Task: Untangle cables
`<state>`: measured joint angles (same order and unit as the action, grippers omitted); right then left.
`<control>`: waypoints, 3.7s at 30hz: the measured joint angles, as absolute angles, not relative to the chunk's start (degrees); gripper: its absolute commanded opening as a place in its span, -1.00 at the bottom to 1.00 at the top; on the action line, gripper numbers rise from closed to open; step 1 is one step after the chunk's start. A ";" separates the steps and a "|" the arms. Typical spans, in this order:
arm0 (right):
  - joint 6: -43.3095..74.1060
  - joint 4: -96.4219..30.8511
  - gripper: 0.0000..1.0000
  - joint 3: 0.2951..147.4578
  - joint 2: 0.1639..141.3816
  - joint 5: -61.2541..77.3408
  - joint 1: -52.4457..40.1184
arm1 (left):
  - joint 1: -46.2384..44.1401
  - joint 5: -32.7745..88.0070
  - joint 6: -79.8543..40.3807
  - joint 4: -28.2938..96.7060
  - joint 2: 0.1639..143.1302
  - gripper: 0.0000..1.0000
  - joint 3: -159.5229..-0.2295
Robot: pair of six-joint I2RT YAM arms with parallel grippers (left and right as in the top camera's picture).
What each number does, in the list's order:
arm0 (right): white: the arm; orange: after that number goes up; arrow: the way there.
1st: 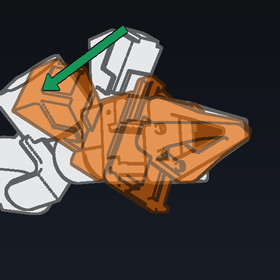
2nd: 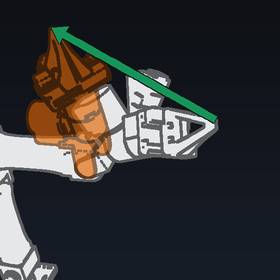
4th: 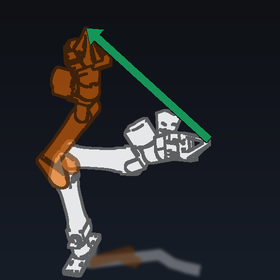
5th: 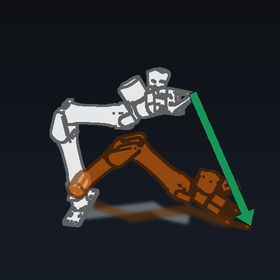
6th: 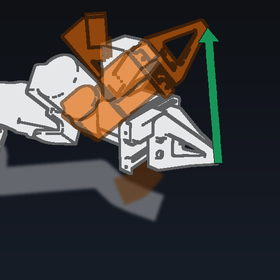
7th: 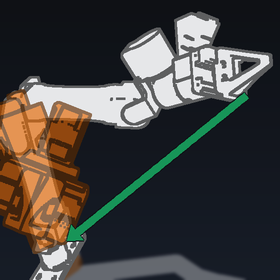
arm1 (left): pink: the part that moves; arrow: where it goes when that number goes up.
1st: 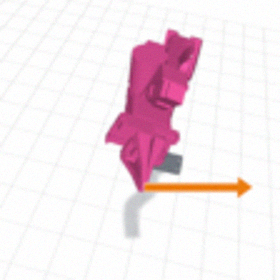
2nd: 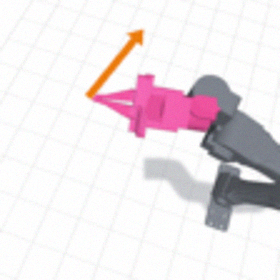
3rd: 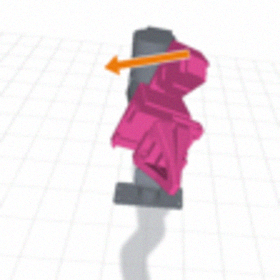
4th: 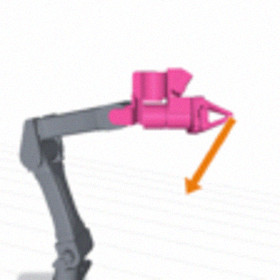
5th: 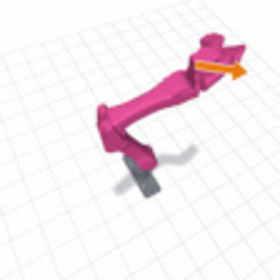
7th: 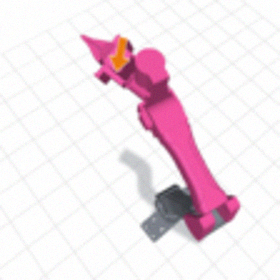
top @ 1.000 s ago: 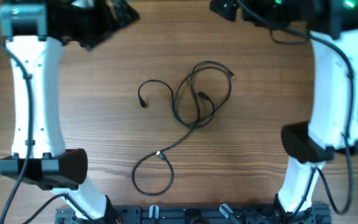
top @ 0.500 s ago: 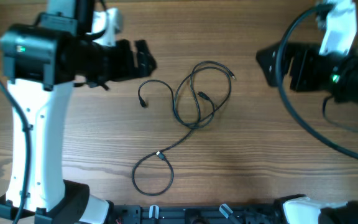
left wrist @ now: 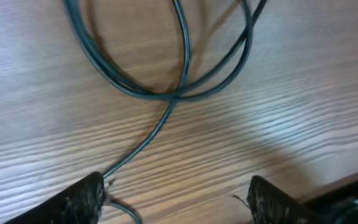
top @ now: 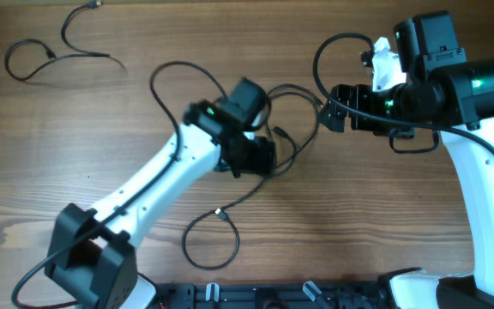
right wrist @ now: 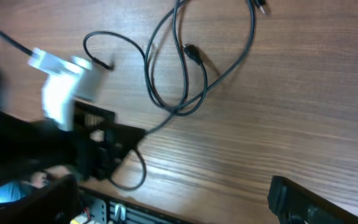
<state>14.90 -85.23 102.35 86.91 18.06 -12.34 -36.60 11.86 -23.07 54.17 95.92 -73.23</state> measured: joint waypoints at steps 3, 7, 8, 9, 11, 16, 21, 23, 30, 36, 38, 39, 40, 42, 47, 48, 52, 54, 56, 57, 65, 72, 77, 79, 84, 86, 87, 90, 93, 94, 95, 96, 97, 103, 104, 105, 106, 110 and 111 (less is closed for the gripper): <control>14.90 -85.08 0.99 102.35 86.91 18.20 -12.34 | -39.88 11.81 -23.03 44.45 95.92 0.47 -64.86; 14.90 -84.97 0.99 102.35 86.91 18.22 -12.34 | -42.52 8.23 -18.24 36.40 95.94 0.51 -59.99; 14.90 -85.01 0.99 102.35 86.91 18.20 -12.34 | -43.18 7.22 -17.23 35.94 95.94 0.50 -59.72; 14.90 -84.99 1.00 102.35 86.91 18.20 -12.34 | -43.88 5.45 -16.49 35.55 95.94 0.50 -59.55; 14.90 -84.99 1.00 102.35 86.91 18.22 -12.34 | -44.95 0.16 -15.07 35.07 95.96 0.41 -59.51; 14.90 -84.99 0.99 102.35 86.91 18.20 -12.34 | -44.95 -4.32 -14.02 35.44 100.62 0.15 -59.48; 14.90 -84.99 0.99 102.35 86.91 18.22 -12.34 | -44.95 -4.10 -13.58 36.84 103.22 -0.06 -59.42; 14.90 -84.99 1.00 102.35 86.91 18.20 -12.34 | -44.95 -2.66 -13.34 37.76 103.61 -0.13 -59.42; 14.90 -84.99 1.00 102.35 86.91 18.22 -12.34 | -44.95 -4.16 -11.22 37.82 103.83 -0.84 -59.40; 14.90 -84.99 1.00 102.35 86.91 18.22 -12.34 | -45.06 -4.84 -10.76 37.93 103.98 -0.92 -59.53; 14.90 -84.68 0.99 102.35 86.91 18.22 -12.34 | -45.06 -3.09 -10.79 41.63 103.96 -0.92 -60.82; 15.09 -84.29 1.00 102.35 86.91 18.22 -12.34 | -45.06 -1.91 -10.79 43.51 103.83 -0.92 -62.22; 15.42 -83.83 0.99 102.35 86.91 18.20 -12.34 | -45.06 -0.95 -10.79 45.04 103.04 -0.92 -64.05; 16.62 -83.26 0.99 102.35 86.91 18.22 -12.34 | -45.06 0.36 -10.79 47.75 99.66 -0.92 -69.65; 17.74 -83.24 0.99 102.35 86.91 18.22 -12.34 | -44.93 1.52 -10.76 44.27 82.91 -0.92 -85.25; 17.74 -83.24 1.00 102.35 86.91 18.22 -12.34 | -44.88 1.61 -10.76 43.57 80.99 -0.92 -86.06; 17.76 -83.18 1.00 102.35 86.91 18.22 -12.34 | -44.88 1.63 -10.76 36.77 76.23 -0.92 -86.41; 17.76 -83.18 1.00 102.35 86.91 18.24 -12.34 | -44.71 1.61 -10.76 32.23 73.38 -0.92 -86.39; 17.78 -83.18 0.99 102.35 86.91 18.22 -12.34 | -43.68 1.61 -10.76 26.70 69.34 -0.92 -86.43; 17.91 -83.11 0.99 102.35 86.91 18.22 -12.34 | -43.13 1.61 -10.79 24.56 67.85 -0.92 -86.43; 17.91 -83.07 0.99 102.35 86.91 18.22 -12.34 | -41.87 1.61 -15.00 18.17 61.65 -0.92 -86.89; 18.83 -83.48 0.99 102.35 86.91 18.22 -12.34 | -41.87 2.98 -26.24 22.31 71.85 -0.92 -86.63; 19.25 -83.11 0.99 102.35 86.91 18.22 -12.34 | -41.80 3.55 -34.79 20.53 72.95 -0.92 -86.63; 19.22 -83.55 0.99 102.35 86.91 18.22 -12.34 | -41.63 5.39 -43.27 16.82 72.97 -0.92 -86.63; 19.25 -83.09 0.99 102.35 86.91 18.17 -12.34 | -41.47 13.23 -57.74 13.69 72.20 -0.92 -86.63; 19.22 -83.11 0.99 102.35 86.91 17.91 -12.34 | -41.10 15.59 -62.26 13.26 72.18 -0.92 -86.63; 19.22 -83.22 0.99 102.35 86.91 17.58 -12.34 | -41.01 16.86 -64.29 12.27 72.16 -0.92 -86.63; 19.66 -83.22 0.99 102.35 86.91 16.23 -12.34 | -40.07 18.24 -63.24 12.34 72.05 -0.92 -86.63; 23.57 -83.29 1.00 102.35 86.91 11.94 -11.49 | -37.58 14.85 -59.37 20.12 71.70 -0.92 -86.85; 24.62 -83.26 1.00 102.35 86.91 10.70 -10.92 | -36.56 14.44 -58.46 20.71 71.72 -0.92 -86.85; 27.38 -83.22 1.00 102.35 86.91 8.05 -9.52 | -36.10 13.91 -57.06 21.17 71.70 -0.92 -86.87; 29.30 -83.22 0.99 102.35 86.91 6.13 -8.12 | -35.57 12.47 -54.83 23.07 71.50 -0.92 -86.87; 30.94 -83.22 0.99 102.35 86.91 4.49 -6.31 | -35.33 12.03 -53.71 23.79 71.53 -0.92 -86.85; 32.08 -82.37 0.99 102.17 86.91 1.69 -4.01 | -35.18 34.76 -58.78 -11.49 71.42 -0.92 -86.54; 32.08 -82.11 0.99 102.17 86.91 1.61 -4.03 | -35.20 36.82 -61.91 -14.15 70.91 -0.92 -86.72; 32.10 -82.08 1.00 102.13 86.91 1.61 -4.03 | -35.51 38.33 -64.62 -16.40 70.72 -0.92 -86.76; 32.12 -82.00 1.00 102.13 86.91 1.56 -4.03 | -35.88 39.62 -66.83 -16.99 70.59 -0.92 -86.76; 32.36 -81.95 0.99 102.13 86.91 1.41 -4.03 | -34.57 40.18 -65.04 -9.37 70.59 -0.92 -86.91; 32.36 -81.91 0.99 102.13 86.91 1.41 -4.03 | -32.95 38.44 -62.63 -4.14 70.61 -0.92 -87.07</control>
<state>32.36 -81.91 102.13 86.91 1.41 -4.03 -32.95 38.44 -62.63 -4.14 70.61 -87.07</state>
